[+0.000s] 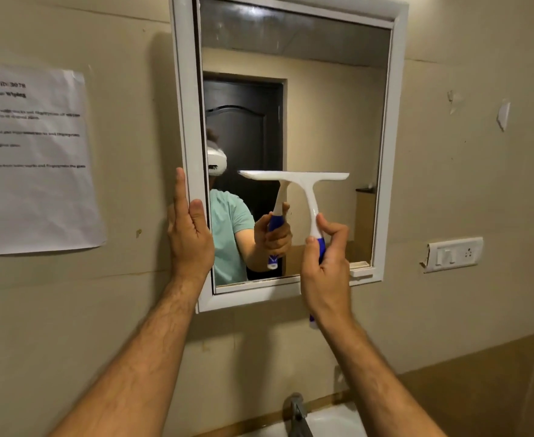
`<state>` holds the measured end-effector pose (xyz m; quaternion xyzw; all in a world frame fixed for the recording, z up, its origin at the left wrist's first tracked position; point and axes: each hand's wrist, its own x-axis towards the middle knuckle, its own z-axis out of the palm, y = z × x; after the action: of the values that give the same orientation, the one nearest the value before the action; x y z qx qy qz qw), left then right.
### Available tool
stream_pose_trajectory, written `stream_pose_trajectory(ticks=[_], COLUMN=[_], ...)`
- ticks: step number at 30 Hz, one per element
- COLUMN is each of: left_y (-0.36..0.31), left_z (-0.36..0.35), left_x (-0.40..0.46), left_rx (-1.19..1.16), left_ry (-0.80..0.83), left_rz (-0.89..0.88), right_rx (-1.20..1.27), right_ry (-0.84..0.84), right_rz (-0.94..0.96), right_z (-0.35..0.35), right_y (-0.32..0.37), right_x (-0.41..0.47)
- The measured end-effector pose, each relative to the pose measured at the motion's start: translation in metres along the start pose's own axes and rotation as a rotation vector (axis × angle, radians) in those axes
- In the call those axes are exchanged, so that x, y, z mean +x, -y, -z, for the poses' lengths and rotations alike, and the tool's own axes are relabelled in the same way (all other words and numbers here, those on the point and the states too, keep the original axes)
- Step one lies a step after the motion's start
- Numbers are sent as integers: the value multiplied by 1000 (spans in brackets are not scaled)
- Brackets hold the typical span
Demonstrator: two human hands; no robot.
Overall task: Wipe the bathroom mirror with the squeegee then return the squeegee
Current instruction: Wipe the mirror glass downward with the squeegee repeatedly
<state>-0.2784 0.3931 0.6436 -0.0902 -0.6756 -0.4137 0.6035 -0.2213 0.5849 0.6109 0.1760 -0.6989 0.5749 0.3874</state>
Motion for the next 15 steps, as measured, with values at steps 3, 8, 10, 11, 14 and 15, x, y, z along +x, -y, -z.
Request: stream_pose_trajectory(ticks=[3, 8, 10, 11, 14, 15], left_y=[2, 0, 1, 2, 7, 8], left_z=[3, 4, 6, 7, 10, 12], left_x=[-7, -23, -26, -27, -32, -34], left_rx=[-17, -43, -55, -63, -113, -123], left_ry=[14, 10, 14, 19, 34, 40], left_rz=[28, 67, 70, 72, 90, 111], right_rx=[-10, -26, -13, -4, 23, 34], right_ry=[24, 103, 123, 129, 118, 109], right_rz=[-51, -168, -190, -185, -110, -77], right_z=[0, 4, 5, 5, 1, -3], right_y=[-18, -48, -51, -49, -29, -20], right_x=[-35, -97, -110, -111, -91, -79])
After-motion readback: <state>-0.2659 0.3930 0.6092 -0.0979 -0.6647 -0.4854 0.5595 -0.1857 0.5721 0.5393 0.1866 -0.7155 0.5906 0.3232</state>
